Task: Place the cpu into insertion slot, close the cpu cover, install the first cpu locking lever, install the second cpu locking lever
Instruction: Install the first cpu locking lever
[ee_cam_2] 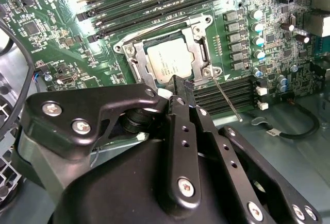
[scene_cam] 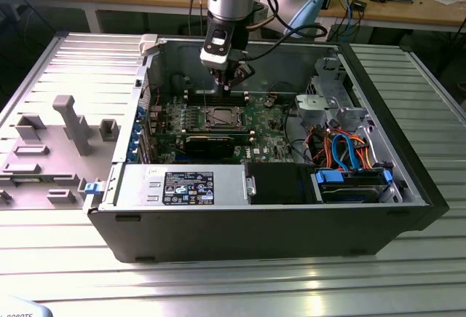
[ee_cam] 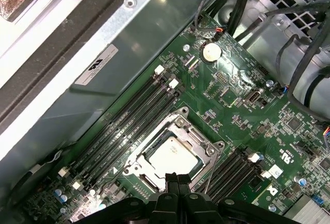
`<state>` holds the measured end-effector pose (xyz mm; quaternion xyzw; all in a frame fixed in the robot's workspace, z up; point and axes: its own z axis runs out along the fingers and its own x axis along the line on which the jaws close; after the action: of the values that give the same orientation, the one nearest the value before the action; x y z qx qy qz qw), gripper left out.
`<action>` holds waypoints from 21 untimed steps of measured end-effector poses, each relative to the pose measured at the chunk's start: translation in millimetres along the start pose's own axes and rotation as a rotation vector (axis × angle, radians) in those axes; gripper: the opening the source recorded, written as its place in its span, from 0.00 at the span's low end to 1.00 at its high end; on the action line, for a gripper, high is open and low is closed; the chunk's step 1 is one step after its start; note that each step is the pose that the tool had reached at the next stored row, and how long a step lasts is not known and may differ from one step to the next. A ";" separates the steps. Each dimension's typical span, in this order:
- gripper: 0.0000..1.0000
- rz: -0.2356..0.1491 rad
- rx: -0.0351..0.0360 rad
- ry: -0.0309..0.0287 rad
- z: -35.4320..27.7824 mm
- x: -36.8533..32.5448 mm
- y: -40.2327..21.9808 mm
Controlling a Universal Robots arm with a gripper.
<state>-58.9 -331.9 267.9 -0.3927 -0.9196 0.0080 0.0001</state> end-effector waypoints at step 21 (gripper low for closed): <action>0.11 -0.202 -0.0013 -0.0029 0.0 0.4 -0.7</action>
<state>-59.7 -332.1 267.9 -0.2981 -0.9545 0.0079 -0.0007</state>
